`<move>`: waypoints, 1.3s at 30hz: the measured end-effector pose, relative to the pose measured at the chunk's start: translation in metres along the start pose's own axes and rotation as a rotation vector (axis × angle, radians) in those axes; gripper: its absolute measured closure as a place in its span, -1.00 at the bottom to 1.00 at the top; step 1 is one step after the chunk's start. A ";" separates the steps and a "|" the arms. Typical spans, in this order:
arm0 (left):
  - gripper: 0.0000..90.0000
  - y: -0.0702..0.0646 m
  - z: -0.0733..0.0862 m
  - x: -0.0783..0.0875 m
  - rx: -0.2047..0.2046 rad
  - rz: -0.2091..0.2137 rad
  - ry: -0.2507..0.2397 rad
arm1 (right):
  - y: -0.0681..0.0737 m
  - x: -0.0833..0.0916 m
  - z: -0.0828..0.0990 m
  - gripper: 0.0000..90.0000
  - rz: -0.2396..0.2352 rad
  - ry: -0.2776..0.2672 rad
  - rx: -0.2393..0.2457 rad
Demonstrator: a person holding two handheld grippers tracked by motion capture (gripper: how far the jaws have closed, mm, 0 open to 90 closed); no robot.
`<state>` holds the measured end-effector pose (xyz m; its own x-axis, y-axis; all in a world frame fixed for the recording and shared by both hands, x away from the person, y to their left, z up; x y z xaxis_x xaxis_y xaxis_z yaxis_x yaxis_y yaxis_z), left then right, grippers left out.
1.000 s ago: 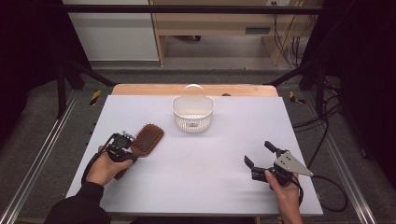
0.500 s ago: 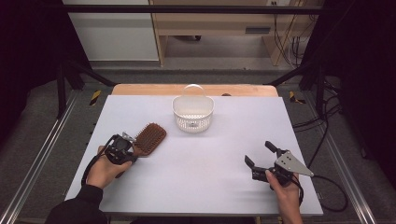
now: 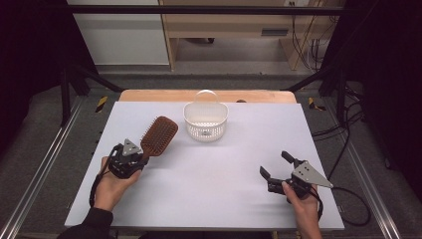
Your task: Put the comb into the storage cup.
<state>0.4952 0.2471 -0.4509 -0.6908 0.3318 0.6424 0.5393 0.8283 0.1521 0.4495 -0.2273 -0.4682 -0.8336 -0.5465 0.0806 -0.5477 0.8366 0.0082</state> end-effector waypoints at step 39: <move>0.61 -0.082 -0.014 -0.002 -0.048 0.114 -0.393 | 0.090 -0.086 -0.052 -0.85 -0.263 0.019 -0.230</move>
Point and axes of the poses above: each handheld gripper's, and its own axes: x roughly backward along the jaws, z roughly out of its underside, y roughly to its left, the point moved 3 cm from there along -x, roughly forward along the jaws, and after that the axes turned 2 degrees about -y, right-handed, at the moved point
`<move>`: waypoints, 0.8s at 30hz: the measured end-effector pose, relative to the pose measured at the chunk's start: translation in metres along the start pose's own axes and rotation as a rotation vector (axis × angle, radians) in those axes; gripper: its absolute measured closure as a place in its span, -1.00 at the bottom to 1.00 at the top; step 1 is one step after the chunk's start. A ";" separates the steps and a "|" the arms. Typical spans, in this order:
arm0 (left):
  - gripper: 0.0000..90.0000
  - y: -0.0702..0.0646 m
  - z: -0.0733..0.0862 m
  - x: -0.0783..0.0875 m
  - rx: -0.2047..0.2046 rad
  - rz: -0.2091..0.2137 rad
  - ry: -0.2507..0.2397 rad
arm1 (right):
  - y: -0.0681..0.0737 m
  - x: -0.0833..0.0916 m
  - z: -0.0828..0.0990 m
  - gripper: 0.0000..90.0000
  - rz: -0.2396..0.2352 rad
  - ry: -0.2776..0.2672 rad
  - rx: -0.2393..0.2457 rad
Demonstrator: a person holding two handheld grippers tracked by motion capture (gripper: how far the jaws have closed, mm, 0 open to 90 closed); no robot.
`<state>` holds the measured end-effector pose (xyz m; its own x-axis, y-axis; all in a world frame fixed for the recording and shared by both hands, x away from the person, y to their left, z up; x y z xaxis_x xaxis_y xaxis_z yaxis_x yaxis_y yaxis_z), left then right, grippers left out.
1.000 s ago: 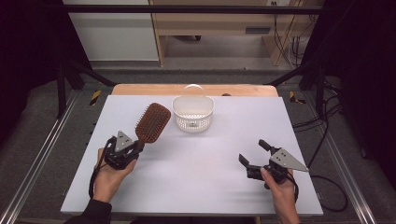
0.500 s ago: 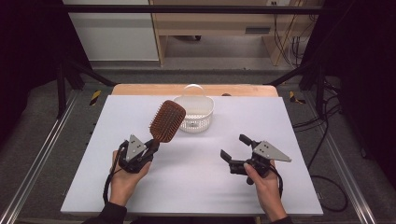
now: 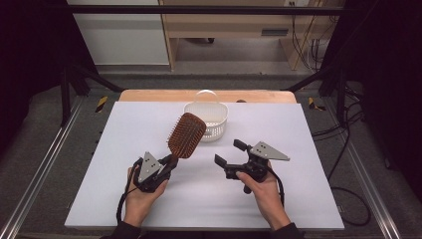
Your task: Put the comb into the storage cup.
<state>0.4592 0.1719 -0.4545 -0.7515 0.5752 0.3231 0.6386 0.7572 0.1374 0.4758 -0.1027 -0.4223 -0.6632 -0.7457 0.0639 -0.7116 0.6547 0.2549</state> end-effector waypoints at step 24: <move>0.62 -0.022 -0.003 -0.001 -0.063 0.059 -0.044 | 0.031 -0.039 -0.014 -0.73 -0.100 0.011 -0.078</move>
Point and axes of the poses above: each handheld gripper's, and its own axes: x roughly backward along the jaws, z roughly out of its underside, y roughly to its left, the point moved 3 cm from there along -x, roughly forward along the jaws, and after that the axes turned 2 degrees about -y, right-handed, at the moved point
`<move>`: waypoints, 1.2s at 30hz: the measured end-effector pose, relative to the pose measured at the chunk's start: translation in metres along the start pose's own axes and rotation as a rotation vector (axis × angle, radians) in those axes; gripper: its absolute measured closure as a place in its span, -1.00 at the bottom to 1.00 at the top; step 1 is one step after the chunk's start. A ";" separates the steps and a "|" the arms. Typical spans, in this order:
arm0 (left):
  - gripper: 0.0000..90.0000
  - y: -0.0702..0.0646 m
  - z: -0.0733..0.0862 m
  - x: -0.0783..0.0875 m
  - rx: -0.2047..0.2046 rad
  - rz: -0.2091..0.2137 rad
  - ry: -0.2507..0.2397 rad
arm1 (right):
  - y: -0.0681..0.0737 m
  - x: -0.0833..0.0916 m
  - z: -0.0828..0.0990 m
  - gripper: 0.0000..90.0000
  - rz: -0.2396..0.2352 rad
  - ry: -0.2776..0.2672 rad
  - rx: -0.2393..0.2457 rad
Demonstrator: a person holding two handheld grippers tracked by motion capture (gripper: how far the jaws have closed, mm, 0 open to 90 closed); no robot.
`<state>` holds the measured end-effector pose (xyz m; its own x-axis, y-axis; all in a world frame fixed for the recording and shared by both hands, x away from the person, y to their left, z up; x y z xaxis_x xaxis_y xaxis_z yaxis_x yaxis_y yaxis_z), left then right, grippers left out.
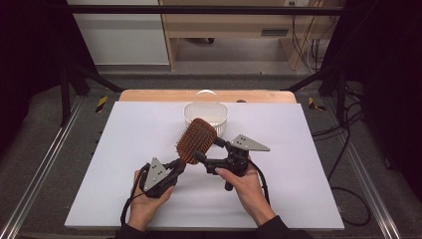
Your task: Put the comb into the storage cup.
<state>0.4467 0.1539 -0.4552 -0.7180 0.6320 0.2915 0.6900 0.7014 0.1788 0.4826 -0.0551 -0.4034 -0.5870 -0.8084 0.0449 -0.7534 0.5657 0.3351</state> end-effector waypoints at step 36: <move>0.61 0.006 -0.001 0.005 0.033 0.020 -0.034 | 0.002 -0.024 -0.026 -0.25 -0.033 -0.031 -0.121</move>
Point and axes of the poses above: each handheld gripper's, and its own axes: x roughly backward along the jaws, z roughly out of its underside, y roughly to its left, the point moved 3 cm from there along -x, roughly forward along the jaws, and after that the axes turned 2 degrees about -y, right-handed, at the moved point
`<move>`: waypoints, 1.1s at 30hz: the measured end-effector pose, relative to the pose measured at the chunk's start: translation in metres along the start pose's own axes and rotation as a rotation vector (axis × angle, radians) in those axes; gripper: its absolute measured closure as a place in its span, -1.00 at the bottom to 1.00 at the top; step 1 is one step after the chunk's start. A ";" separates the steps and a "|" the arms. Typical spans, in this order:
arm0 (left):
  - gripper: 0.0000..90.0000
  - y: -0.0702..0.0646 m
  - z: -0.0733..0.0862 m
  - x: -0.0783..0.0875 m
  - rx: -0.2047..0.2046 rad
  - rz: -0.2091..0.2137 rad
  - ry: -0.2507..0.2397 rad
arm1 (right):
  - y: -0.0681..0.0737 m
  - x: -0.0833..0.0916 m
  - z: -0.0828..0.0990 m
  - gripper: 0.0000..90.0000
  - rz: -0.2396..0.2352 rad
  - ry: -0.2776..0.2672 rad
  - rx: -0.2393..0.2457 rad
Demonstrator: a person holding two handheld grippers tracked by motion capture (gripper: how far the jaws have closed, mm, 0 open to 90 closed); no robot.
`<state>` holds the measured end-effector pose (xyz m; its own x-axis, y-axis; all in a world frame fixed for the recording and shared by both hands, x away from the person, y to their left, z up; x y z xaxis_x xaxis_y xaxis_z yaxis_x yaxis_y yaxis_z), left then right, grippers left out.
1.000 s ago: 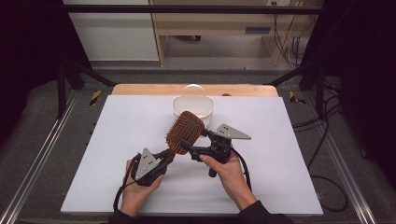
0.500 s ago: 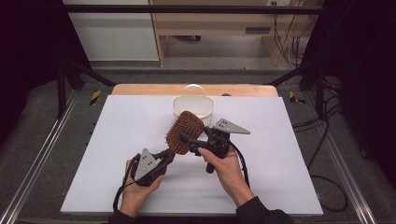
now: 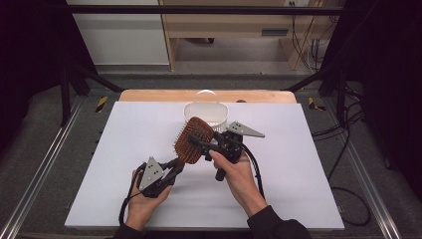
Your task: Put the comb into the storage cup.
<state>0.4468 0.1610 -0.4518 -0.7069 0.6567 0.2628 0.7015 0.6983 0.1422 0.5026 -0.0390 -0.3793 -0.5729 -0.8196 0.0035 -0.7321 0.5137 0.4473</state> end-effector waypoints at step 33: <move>0.61 0.004 0.000 0.001 0.022 -0.029 -0.012 | 0.010 -0.012 -0.006 0.14 0.008 0.016 -0.032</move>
<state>0.4484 0.1644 -0.4511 -0.7281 0.6392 0.2476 0.6786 0.7231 0.1288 0.5041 -0.0255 -0.3694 -0.5729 -0.8194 0.0213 -0.7151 0.5123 0.4756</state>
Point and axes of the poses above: each handheld gripper's, and its own axes: x roughly backward along the jaws, z roughly out of its underside, y roughly to its left, the point moved 3 cm from there along -x, roughly forward along the jaws, and after that the axes turned 2 degrees about -y, right-handed, at the moved point
